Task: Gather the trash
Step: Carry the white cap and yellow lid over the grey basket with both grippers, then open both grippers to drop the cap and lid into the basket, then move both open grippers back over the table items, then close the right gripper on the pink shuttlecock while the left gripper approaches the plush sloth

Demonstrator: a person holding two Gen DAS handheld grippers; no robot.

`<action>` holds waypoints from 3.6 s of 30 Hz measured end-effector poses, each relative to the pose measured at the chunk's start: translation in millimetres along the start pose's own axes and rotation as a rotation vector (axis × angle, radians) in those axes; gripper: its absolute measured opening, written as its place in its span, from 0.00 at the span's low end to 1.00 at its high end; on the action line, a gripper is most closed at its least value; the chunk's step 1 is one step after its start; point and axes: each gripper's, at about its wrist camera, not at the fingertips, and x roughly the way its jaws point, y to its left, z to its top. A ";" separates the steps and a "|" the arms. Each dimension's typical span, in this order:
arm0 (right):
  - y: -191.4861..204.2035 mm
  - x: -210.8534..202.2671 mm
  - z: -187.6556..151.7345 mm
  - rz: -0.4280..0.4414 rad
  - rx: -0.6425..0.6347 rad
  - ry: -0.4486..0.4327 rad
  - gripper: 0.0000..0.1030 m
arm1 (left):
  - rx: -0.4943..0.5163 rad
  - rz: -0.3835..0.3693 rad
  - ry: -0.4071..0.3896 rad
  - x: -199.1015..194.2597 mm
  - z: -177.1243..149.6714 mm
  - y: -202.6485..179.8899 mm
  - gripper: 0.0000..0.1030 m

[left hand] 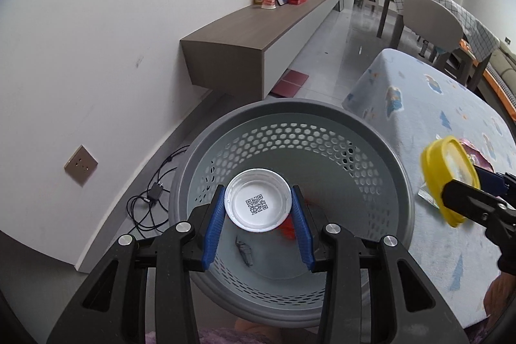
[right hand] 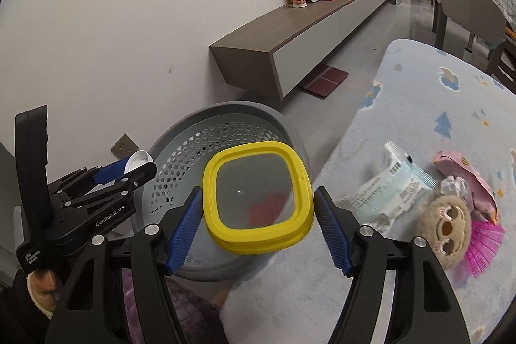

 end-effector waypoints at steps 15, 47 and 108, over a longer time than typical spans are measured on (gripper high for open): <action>6.6 29.4 21.1 -0.046 -0.035 -0.015 0.78 | -0.045 0.022 0.004 10.8 -1.3 13.0 0.59; -3.5 -33.1 -32.5 -0.117 0.067 -0.057 0.78 | -0.009 -0.031 -0.057 -26.9 -13.4 -10.0 0.66; -219.6 -89.1 -84.3 -0.316 0.290 -0.018 0.78 | 0.340 -0.214 -0.055 5.9 2.6 -224.6 0.86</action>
